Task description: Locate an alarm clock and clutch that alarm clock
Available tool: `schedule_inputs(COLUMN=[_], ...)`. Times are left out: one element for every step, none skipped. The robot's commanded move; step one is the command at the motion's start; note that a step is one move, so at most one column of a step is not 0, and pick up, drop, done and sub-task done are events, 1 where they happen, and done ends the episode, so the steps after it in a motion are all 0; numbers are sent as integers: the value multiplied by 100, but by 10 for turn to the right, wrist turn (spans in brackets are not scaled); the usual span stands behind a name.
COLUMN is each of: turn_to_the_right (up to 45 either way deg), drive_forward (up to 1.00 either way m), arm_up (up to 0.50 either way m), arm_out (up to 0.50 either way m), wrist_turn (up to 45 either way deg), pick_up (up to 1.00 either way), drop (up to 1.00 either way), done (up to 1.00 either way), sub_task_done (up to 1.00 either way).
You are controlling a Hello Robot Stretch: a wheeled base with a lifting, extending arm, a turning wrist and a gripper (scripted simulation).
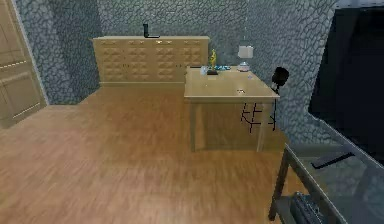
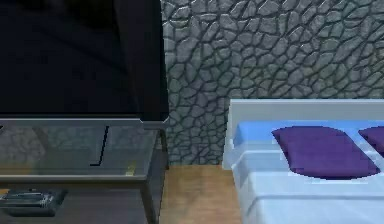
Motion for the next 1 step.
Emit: schedule_inputs(turn_to_the_right=[-120], drive_forward=[0], arm_up=[0], arm_out=[0], wrist_turn=[0], pick_up=[0], drop=[0], done=[0], sub_task_done=[0])
